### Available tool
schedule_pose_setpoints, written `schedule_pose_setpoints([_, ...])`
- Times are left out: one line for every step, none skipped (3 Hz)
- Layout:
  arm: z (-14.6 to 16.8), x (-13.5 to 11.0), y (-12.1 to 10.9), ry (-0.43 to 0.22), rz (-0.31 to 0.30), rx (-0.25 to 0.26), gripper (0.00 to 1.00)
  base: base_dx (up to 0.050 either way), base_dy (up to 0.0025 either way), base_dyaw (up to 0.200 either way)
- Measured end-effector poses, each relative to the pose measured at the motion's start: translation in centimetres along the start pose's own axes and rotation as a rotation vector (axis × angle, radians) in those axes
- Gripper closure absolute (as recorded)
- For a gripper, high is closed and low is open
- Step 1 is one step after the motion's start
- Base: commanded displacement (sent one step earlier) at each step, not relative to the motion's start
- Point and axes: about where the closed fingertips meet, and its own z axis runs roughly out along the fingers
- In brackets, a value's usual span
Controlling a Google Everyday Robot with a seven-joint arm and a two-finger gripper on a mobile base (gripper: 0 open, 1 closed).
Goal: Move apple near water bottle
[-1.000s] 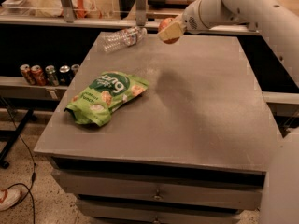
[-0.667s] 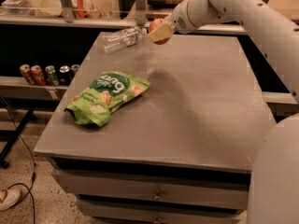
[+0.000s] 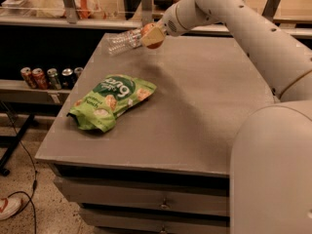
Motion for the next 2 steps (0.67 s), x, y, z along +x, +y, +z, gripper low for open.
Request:
schedule_pose_setpoints([1.0,-0.4,0.1,0.009,-0.007,0.004,1.00,0.000,0.00000,0.000])
schedule_pose_setpoints([3.4,-0.2,1.0,0.050,-0.006,0.009,1.00,0.000,0.00000,0.000])
